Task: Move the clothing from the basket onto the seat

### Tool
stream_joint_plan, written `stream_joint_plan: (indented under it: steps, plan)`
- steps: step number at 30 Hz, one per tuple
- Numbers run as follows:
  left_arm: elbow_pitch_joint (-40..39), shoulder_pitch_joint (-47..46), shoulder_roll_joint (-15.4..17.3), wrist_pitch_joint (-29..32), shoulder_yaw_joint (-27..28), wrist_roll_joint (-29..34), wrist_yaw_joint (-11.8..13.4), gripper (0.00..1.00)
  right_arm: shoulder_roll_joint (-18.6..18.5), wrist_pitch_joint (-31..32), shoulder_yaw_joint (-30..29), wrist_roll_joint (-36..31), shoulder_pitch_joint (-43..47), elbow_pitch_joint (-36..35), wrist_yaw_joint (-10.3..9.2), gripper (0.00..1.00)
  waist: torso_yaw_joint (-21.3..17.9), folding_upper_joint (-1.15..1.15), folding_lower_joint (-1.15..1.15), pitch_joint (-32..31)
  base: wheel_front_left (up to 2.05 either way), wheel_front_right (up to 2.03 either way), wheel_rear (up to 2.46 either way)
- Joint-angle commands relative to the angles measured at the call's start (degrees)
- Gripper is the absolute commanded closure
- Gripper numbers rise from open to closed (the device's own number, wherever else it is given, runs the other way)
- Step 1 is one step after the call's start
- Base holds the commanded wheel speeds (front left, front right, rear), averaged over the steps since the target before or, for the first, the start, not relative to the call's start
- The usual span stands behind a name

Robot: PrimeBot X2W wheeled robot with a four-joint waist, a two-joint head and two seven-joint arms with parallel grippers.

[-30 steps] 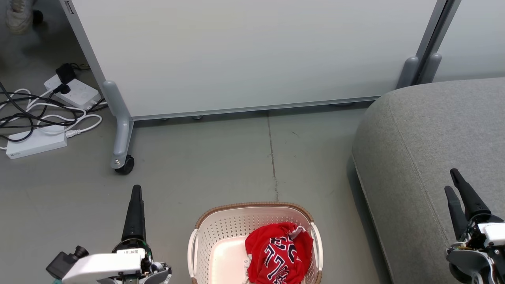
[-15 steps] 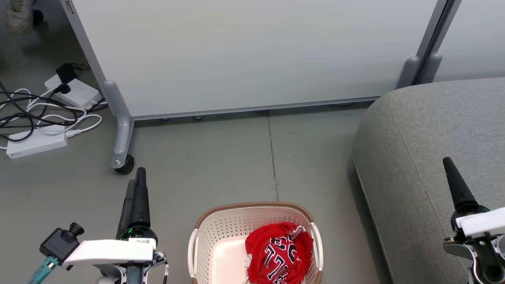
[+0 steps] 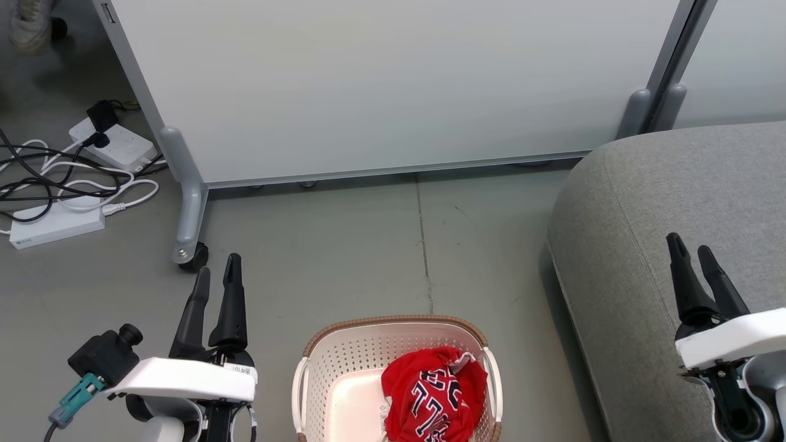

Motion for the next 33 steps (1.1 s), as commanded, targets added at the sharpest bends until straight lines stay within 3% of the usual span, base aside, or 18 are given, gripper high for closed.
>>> stream_joint_plan:
  steps: [1,19,33]
  plan:
    - [0.17,-1.93,0.6,-0.25,-0.01,2.48,0.66,0.0,-0.72,-1.19,0.76,-3.04,-0.78,-1.18,0.26,0.0,-0.02,0.0,0.0,0.0,0.0,0.0,0.0]
    - [2.38,-3.04,2.64,0.94,-0.66,15.33,3.89,0.0,-0.41,-6.77,5.1,-17.68,0.23,-1.82,0.3,0.0,0.06,0.0,0.0,0.01,0.0,0.0,0.0]
    - [2.0,-1.91,2.97,2.52,0.47,20.18,5.61,0.0,-0.63,-10.27,7.33,-26.29,0.33,-0.73,0.3,0.0,0.33,0.0,0.0,-0.07,0.0,0.0,0.0]
